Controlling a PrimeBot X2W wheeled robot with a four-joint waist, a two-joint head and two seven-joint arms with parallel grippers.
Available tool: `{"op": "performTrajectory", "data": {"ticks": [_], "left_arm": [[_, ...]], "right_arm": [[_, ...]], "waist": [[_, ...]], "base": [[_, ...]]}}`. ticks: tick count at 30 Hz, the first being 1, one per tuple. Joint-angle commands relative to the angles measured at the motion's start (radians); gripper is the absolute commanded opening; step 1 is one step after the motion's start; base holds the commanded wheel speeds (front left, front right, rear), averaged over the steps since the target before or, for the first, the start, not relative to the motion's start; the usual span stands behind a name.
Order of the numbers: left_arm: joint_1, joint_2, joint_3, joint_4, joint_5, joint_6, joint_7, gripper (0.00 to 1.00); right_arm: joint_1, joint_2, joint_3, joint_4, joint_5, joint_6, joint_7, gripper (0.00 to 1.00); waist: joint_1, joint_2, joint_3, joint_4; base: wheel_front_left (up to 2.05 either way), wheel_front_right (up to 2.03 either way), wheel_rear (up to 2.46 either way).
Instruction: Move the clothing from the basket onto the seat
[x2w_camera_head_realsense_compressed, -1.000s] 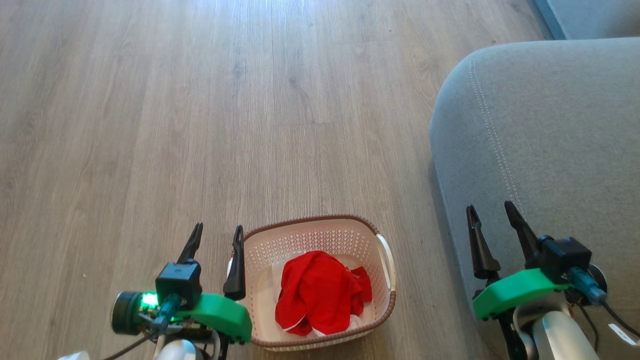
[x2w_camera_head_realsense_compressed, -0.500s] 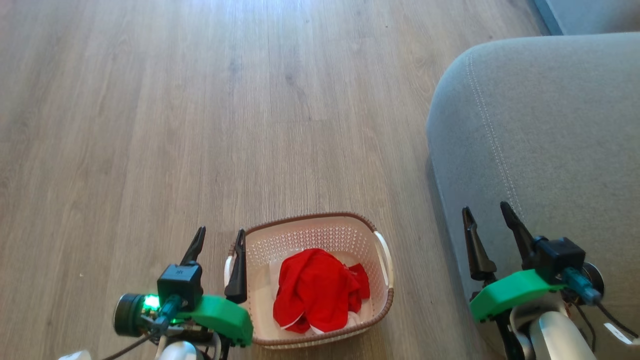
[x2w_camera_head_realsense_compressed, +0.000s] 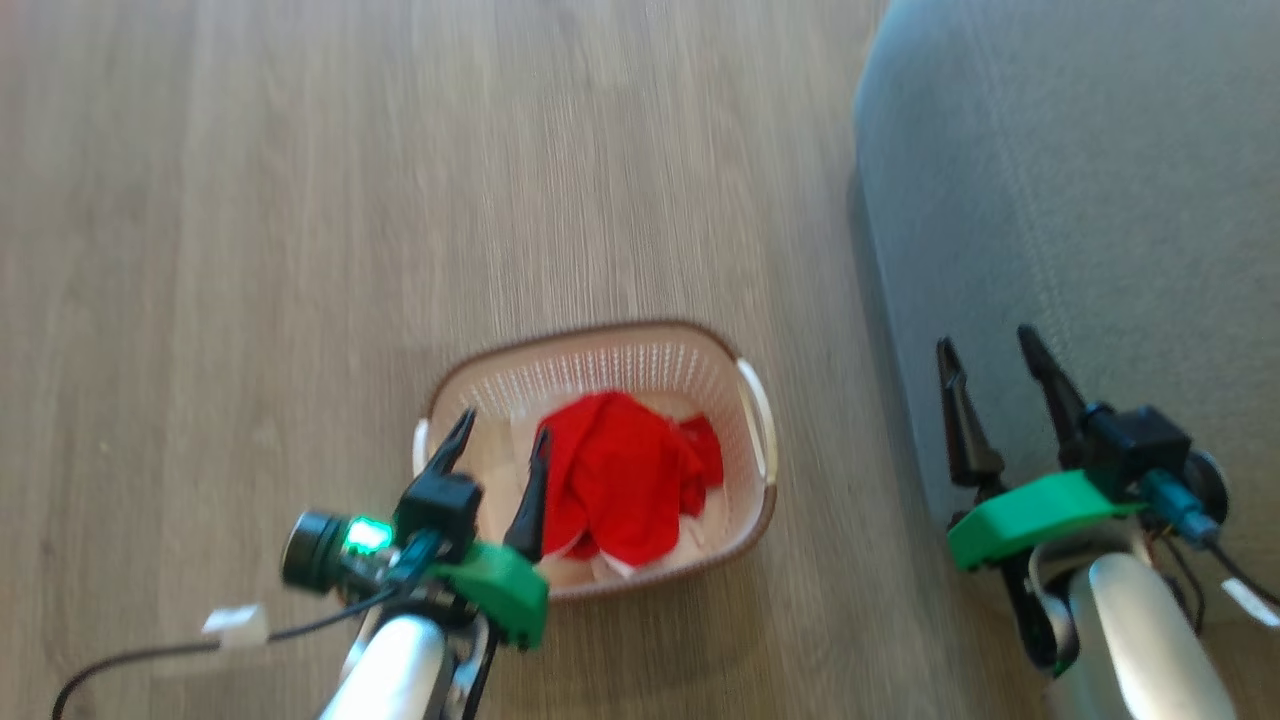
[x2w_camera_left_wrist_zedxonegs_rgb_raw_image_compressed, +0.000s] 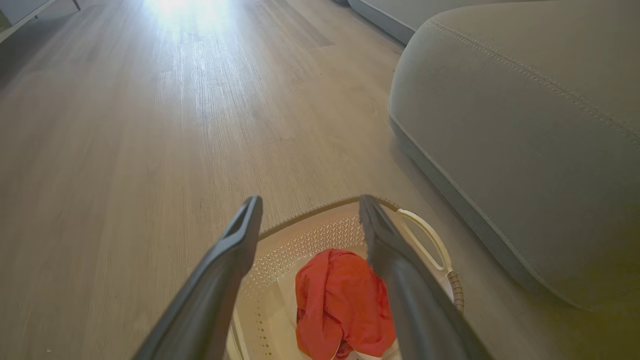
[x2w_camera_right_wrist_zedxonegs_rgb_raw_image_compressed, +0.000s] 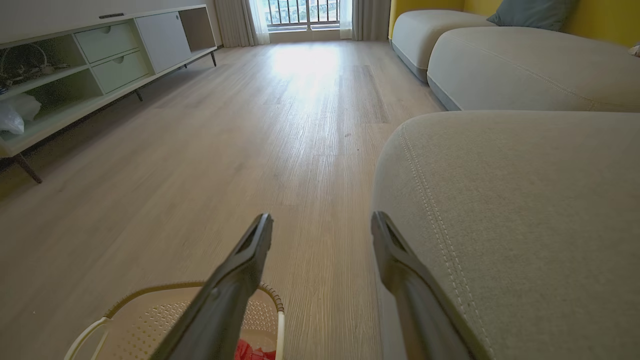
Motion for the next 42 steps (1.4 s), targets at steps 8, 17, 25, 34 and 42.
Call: {"op": "performTrajectory", "data": {"ticks": [8, 17, 25, 34, 42], "left_arm": [[-0.218, -0.001, -0.085, 0.095, 0.074, -0.024, -0.013, 1.0], [-0.413, 0.001, -0.144, 0.345, 0.118, -0.044, -0.013, 1.0], [-0.609, 0.035, -0.164, 0.606, 0.151, -0.052, -0.013, 1.0], [-0.738, 0.059, -0.143, 0.792, 0.12, -0.068, -0.013, 1.0], [-0.803, 0.048, -0.161, 0.912, 0.117, -0.087, 0.002, 1.0]], "right_arm": [[-0.074, 0.003, -0.011, -0.067, -0.037, 0.0, -0.009, 1.0], [-0.105, 0.003, -0.001, -0.108, -0.022, 0.0, -0.009, 1.0], [-0.13, 0.003, 0.055, -0.159, 0.035, 0.0, -0.009, 1.0], [-0.15, 0.003, 0.105, -0.195, 0.091, 0.0, -0.009, 1.0], [-0.127, 0.003, 0.126, -0.208, 0.128, 0.0, -0.009, 1.0]], "waist": [[-0.0001, 0.0, 0.313, -0.019], [-0.0001, 0.0, 0.486, -0.071], [-0.0001, 0.0, 0.631, -0.145], [-0.0001, 0.0, 0.721, -0.206], [-0.0001, 0.0, 0.737, -0.229]], "base": [[0.0, 0.0, 0.0], [0.0, 0.0, 0.0], [0.0, 0.0, 0.0], [0.0, 0.0, 0.0], [0.0, 0.0, 0.0]]}}
